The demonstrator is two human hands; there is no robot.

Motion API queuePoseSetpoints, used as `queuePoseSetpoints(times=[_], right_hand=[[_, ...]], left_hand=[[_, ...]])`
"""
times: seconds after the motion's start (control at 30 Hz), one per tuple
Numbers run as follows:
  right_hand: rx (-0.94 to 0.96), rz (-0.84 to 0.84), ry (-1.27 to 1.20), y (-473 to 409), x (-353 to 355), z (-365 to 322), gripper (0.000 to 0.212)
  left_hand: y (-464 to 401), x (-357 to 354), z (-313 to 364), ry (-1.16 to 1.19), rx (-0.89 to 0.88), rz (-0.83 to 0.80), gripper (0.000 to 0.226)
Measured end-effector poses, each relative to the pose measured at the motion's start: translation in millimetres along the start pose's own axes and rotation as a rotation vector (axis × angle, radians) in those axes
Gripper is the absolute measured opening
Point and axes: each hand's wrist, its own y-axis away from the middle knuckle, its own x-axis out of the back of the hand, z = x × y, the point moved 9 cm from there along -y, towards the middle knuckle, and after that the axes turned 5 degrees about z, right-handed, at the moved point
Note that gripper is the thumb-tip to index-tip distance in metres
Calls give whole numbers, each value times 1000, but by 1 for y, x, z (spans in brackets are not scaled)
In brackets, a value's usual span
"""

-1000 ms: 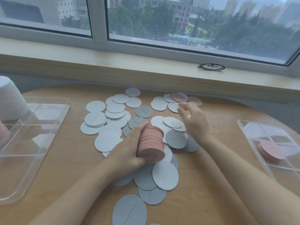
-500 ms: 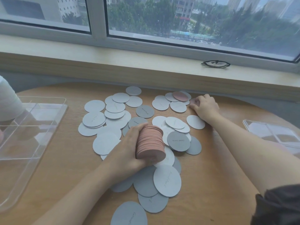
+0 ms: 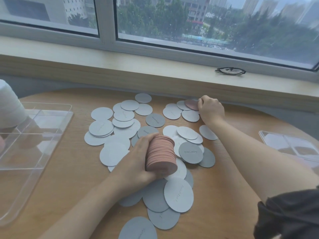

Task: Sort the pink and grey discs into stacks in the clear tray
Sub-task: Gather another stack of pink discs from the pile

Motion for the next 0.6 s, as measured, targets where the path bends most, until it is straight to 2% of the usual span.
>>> queuePoseSetpoints(times=[0.17, 0.27, 0.47, 0.6], right_hand=[[82, -237, 58, -5, -40, -15, 45], [105, -296, 76, -10, -48, -15, 46], [212, -240, 140, -12, -38, -21, 35], [120, -149, 21, -8, -19, -3, 19]], left_hand=[[0, 1, -1, -18, -19, 14, 97], [-1, 0, -2, -21, -18, 17, 98], [0, 1, -1, -15, -16, 21, 97], [0, 1, -1, -9, -15, 16, 97]])
